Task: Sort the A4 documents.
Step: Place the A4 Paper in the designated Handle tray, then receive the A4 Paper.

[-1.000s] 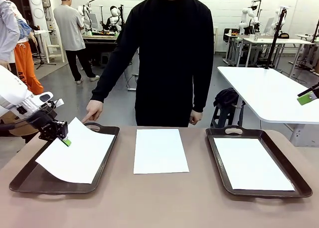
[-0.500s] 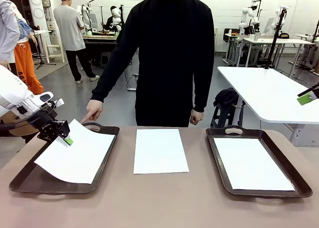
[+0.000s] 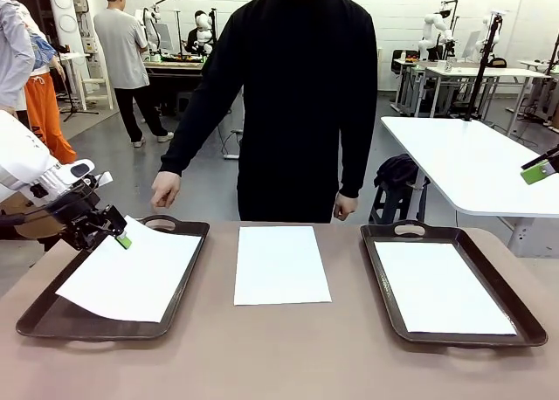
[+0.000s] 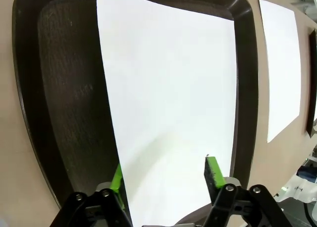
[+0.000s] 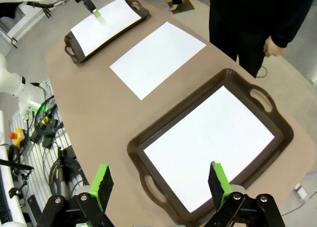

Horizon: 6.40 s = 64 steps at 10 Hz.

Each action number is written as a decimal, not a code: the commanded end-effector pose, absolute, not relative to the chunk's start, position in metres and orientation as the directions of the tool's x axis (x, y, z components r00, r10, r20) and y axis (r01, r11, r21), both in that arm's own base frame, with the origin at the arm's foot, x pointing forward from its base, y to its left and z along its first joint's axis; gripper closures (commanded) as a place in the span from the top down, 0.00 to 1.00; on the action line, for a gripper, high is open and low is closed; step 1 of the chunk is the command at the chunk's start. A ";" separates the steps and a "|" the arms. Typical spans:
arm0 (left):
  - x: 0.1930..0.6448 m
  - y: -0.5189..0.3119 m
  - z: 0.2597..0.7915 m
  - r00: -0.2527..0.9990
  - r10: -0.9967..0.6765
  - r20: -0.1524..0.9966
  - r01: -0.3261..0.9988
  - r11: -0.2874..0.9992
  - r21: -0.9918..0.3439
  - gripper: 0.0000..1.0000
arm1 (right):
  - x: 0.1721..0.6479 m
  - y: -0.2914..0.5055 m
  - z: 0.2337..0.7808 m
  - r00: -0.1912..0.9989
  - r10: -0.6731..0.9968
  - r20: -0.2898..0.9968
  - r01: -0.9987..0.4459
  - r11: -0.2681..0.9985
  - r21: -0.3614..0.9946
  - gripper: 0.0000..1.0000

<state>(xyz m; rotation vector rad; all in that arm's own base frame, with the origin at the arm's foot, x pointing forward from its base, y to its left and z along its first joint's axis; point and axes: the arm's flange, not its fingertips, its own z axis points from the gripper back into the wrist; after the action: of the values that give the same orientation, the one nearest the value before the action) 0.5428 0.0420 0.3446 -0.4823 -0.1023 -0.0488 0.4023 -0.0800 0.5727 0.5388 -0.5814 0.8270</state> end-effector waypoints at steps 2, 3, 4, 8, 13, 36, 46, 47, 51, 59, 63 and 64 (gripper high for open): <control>0.544 0.039 0.352 0.996 -0.011 0.093 0.048 0.913 -0.404 1.00 | 0.403 -0.079 0.572 0.542 0.517 0.662 -0.797 0.565 0.212 1.00; 0.544 0.039 0.350 0.996 -0.005 0.094 0.044 0.909 -0.414 0.96 | 0.403 -0.079 0.572 0.542 0.517 0.662 -0.797 0.565 0.212 1.00; 0.544 0.038 0.349 0.996 -0.006 0.090 0.043 0.910 -0.412 1.00 | 0.403 -0.079 0.572 0.542 0.517 0.662 -0.797 0.565 0.212 1.00; 0.540 0.042 0.351 0.996 0.032 0.088 0.004 0.925 -0.381 1.00 | 0.403 -0.079 0.572 0.542 0.517 0.662 -0.797 0.565 0.212 1.00; 0.535 0.037 0.372 0.994 0.037 0.105 -0.007 0.961 -0.276 1.00 | 0.403 -0.079 0.572 0.542 0.517 0.662 -0.797 0.565 0.212 1.00; 0.478 -0.042 0.503 0.699 -0.363 0.616 0.611 0.751 -0.251 1.00 | 0.403 -0.079 0.572 0.542 0.517 0.662 -0.797 0.565 0.212 1.00; 0.411 -0.036 0.567 0.468 -0.418 0.779 0.782 0.606 -0.145 1.00 | 0.403 -0.079 0.572 0.542 0.517 0.662 -0.797 0.565 0.212 1.00; 0.415 -0.032 0.565 0.502 -0.402 0.765 0.753 0.639 -0.158 1.00 | 0.403 -0.079 0.572 0.542 0.517 0.662 -0.797 0.565 0.212 1.00; 0.418 -0.030 0.564 0.507 -0.422 0.752 0.755 0.639 -0.150 1.00 | 0.403 -0.079 0.572 0.542 0.517 0.662 -0.797 0.565 0.212 1.00; 0.419 -0.026 0.564 0.499 -0.417 0.760 0.760 0.632 -0.152 1.00 | 0.403 -0.079 0.572 0.542 0.517 0.662 -0.797 0.565 0.212 1.00; 0.419 -0.026 0.564 0.499 -0.417 0.760 0.760 0.632 -0.152 1.00 | 0.403 -0.079 0.572 0.542 0.517 0.662 -0.797 0.565 0.212 1.00; 0.419 -0.026 0.564 0.499 -0.417 0.760 0.760 0.632 -0.152 1.00 | 0.403 -0.079 0.572 0.542 0.517 0.662 -0.797 0.565 0.212 1.00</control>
<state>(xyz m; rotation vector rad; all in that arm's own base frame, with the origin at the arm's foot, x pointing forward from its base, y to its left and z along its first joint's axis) 0.4188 -0.0263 0.5642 -0.5133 -0.7493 -0.7514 0.4024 -0.0797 0.5728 0.5386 -0.5810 0.8276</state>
